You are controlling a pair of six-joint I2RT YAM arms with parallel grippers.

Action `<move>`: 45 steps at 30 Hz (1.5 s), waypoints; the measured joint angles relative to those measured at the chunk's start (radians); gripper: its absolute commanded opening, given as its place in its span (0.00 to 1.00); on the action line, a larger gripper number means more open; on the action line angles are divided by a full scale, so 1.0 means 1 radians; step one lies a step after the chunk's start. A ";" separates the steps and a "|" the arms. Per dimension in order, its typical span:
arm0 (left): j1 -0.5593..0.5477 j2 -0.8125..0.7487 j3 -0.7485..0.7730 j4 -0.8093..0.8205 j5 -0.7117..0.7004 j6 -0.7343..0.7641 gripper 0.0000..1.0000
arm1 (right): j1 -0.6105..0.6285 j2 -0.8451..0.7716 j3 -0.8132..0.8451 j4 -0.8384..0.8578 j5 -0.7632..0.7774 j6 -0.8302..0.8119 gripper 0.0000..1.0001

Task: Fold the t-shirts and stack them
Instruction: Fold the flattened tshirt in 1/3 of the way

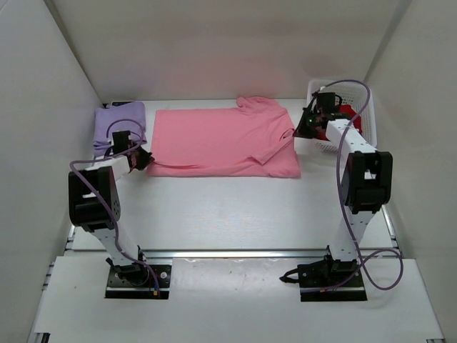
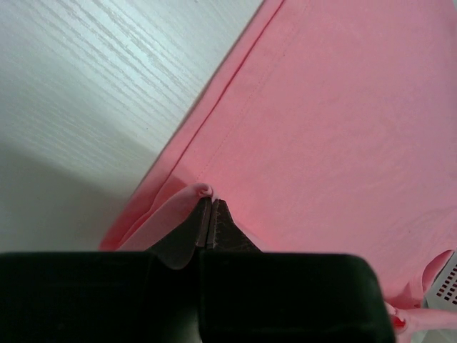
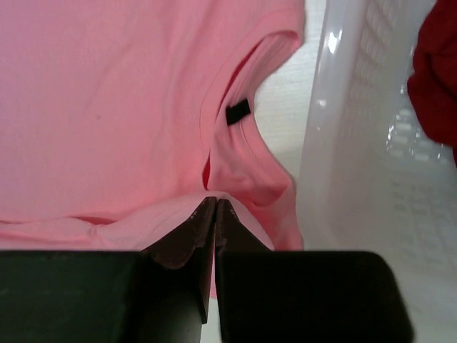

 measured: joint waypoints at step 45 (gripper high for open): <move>0.069 -0.074 -0.255 0.205 0.115 -0.121 0.45 | -0.005 -0.380 -0.702 0.299 0.000 0.143 0.27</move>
